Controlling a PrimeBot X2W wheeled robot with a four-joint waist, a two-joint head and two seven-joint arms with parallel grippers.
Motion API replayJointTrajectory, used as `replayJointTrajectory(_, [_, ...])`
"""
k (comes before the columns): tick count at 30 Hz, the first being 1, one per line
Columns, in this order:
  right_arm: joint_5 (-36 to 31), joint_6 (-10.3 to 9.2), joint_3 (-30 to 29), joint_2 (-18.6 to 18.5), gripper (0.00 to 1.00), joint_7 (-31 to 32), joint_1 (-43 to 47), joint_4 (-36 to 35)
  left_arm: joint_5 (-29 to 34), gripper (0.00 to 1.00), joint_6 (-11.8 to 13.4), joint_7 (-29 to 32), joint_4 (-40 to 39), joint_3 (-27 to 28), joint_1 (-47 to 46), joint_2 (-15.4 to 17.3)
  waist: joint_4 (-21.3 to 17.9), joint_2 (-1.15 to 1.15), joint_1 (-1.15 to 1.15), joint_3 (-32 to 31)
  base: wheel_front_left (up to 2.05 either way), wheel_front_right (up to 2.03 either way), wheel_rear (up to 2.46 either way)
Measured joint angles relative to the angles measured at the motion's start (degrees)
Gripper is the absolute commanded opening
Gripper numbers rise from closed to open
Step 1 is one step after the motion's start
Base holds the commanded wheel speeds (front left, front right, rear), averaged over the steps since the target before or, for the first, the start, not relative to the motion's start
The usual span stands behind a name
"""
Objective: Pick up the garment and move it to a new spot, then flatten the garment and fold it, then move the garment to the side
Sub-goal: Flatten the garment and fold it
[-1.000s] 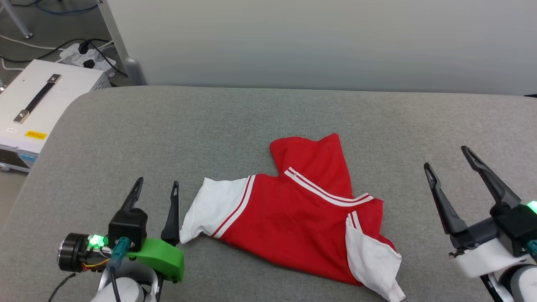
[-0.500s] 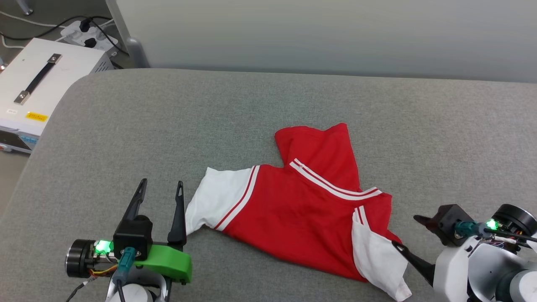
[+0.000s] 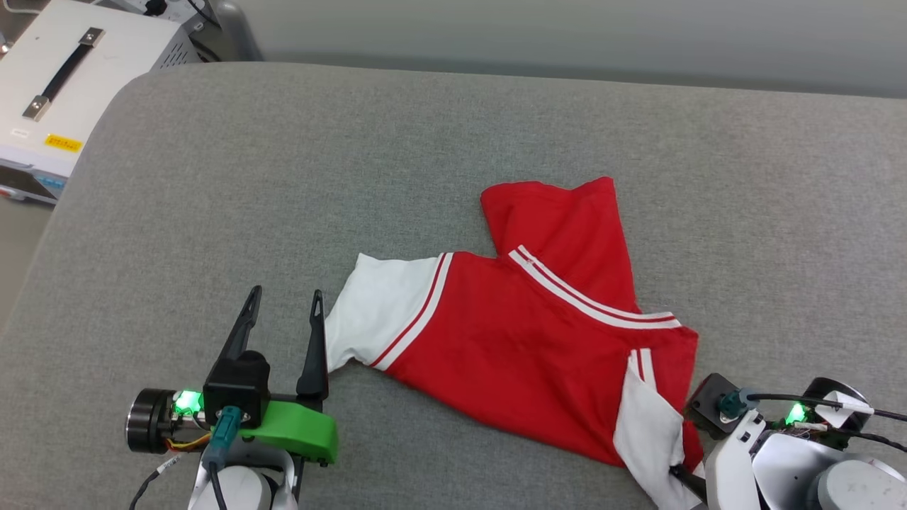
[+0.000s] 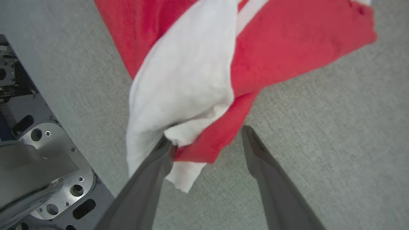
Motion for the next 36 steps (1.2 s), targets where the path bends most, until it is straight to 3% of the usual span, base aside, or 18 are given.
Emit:
replayJointTrajectory(3, [0.15,0.02,1.96,0.53,1.0,-2.8,-1.31,4.23,0.96,1.0,-1.04,0.0,0.55,1.08,-0.21,-1.07,0.54,0.0,0.0,1.12,0.0,0.0,0.0])
replayJointTrajectory(4, [0.2,0.04,2.38,0.52,0.56,-3.67,-1.79,4.97,1.22,1.0,-1.35,0.0,0.75,1.3,-0.23,-1.41,0.73,0.0,0.0,1.32,0.0,0.0,0.0])
replayJointTrajectory(5, [0.57,0.05,2.41,0.73,0.04,-5.15,-2.11,5.82,1.59,1.0,-1.71,0.0,0.94,1.57,-0.23,-1.8,0.94,0.0,0.0,1.53,0.0,0.0,0.0])
replayJointTrajectory(6, [1.14,0.05,2.49,1.04,0.0,-6.48,-2.46,6.36,1.94,1.0,-1.96,0.0,1.11,1.91,-0.2,-2.02,1.02,0.0,0.0,1.67,0.0,0.0,0.0])
replayJointTrajectory(11, [4.72,0.05,0.49,2.92,0.0,-11.76,-3.02,8.53,3.1,1.0,-2.99,0.01,2.09,3.79,0.04,-3.15,0.55,0.0,0.0,0.95,0.0,0.0,0.0])
replayJointTrajectory(21, [12.9,0.03,-17.55,3.46,0.0,-20.43,-2.0,13.71,5.06,1.0,-5.28,0.0,3.26,5.7,0.2,-5.24,-0.8,0.0,0.0,-0.96,0.0,0.0,0.0])
replayJointTrajectory(29, [19.51,0.03,-28.04,4.31,0.0,-22.23,-0.41,28.64,6.42,1.0,-6.54,0.01,4.07,7.17,0.24,-6.78,0.6,0.0,0.0,-0.65,0.0,0.0,0.0])
replayJointTrajectory(36, [20.29,0.03,-29.93,7.05,0.0,-24.13,-0.48,40.43,7.45,1.0,-7.62,0.0,4.79,7.45,0.26,-7.64,1.38,0.0,0.0,-0.95,0.0,0.0,0.0])
